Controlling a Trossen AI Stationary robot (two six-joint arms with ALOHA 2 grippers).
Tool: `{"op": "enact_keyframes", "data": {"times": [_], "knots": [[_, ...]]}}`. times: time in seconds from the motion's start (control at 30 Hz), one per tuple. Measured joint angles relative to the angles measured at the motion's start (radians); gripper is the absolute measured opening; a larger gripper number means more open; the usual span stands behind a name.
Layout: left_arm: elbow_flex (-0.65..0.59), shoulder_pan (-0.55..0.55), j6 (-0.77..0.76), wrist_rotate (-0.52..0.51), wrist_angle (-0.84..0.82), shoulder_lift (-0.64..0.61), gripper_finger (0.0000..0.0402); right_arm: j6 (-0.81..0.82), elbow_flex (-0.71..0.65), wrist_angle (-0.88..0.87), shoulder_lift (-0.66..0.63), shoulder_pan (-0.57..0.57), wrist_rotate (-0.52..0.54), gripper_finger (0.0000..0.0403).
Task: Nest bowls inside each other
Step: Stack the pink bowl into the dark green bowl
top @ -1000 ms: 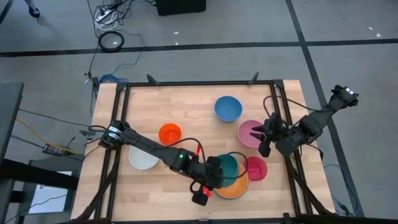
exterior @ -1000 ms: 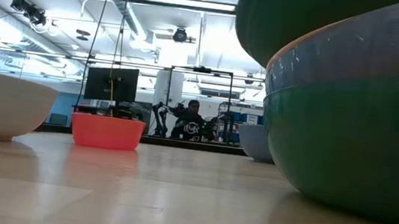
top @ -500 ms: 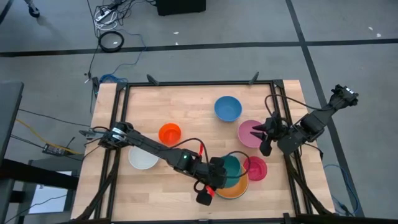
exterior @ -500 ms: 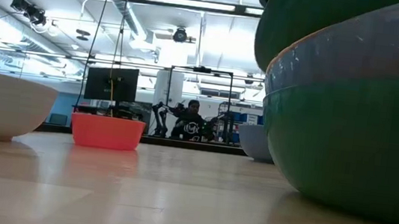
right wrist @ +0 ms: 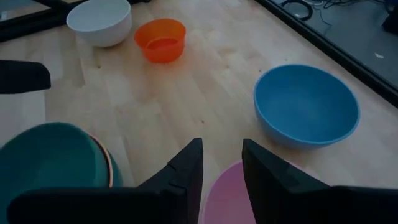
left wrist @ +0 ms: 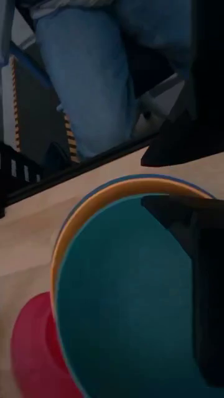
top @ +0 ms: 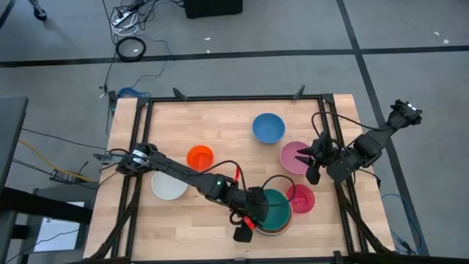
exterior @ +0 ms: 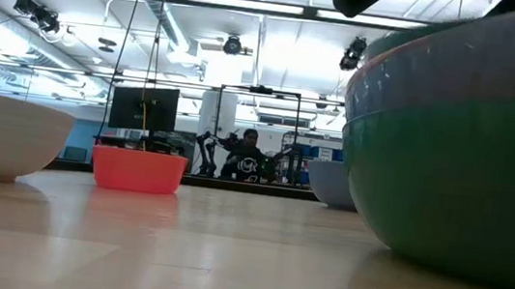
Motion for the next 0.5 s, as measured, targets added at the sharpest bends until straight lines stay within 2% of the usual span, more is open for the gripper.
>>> {"op": "enact_keyframes", "data": {"times": [0.13,0.23,0.37,0.5], "knots": [[0.0,0.004,0.006,0.043,-0.048,-0.01,0.0099,0.019,0.0,-0.032,0.0,0.0,-0.006,0.0101],[0.0,0.006,0.003,0.013,-0.104,-0.044,0.0099,0.079,0.0,-0.122,0.0,-0.011,-0.04,0.0101],[0.0,0.005,0.0,-0.149,-0.278,-0.111,0.0099,0.173,0.0,-0.236,0.009,-0.035,-0.134,0.0101],[0.0,0.007,-0.041,-0.317,-0.451,-0.188,0.0099,0.175,0.0,-0.241,0.045,-0.053,-0.245,0.0113]]}}
